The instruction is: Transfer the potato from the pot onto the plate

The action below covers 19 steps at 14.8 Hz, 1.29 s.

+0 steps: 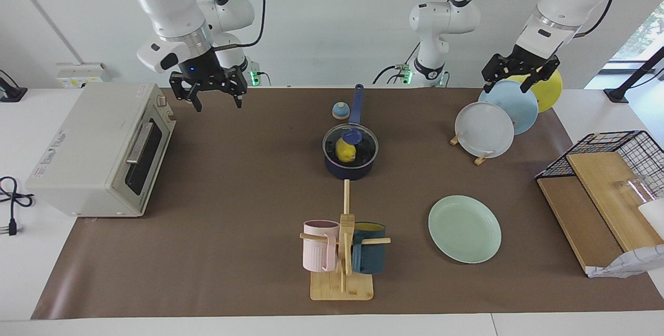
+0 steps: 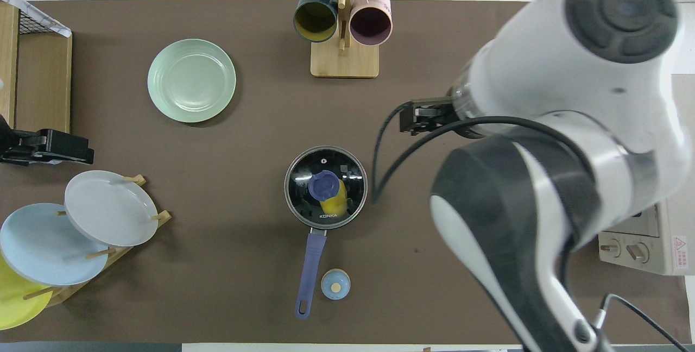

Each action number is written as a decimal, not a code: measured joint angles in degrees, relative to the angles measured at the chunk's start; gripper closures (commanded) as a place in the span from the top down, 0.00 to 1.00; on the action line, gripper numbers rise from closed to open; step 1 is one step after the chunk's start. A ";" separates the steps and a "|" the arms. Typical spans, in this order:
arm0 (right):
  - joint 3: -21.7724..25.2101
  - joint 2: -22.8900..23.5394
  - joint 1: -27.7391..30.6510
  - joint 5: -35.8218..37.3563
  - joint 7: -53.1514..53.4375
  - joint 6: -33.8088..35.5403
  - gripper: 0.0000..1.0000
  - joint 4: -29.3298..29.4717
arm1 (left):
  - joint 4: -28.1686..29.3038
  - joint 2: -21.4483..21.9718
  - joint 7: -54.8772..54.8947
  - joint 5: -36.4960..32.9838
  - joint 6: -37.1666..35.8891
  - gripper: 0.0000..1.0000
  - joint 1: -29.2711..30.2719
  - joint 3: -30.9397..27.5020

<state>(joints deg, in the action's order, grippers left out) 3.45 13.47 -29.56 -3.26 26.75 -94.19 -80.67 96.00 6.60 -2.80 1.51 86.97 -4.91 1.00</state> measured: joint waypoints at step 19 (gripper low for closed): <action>-0.57 13.48 -14.33 5.12 17.41 -11.96 1.00 -0.31 | 1.04 0.01 -4.36 0.00 3.18 1.00 -0.78 0.98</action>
<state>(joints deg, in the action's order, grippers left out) 2.88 26.95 -43.89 1.85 44.16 -106.15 -80.98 97.04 6.61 -7.17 1.51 90.15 -5.69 1.97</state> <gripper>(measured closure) 0.000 0.000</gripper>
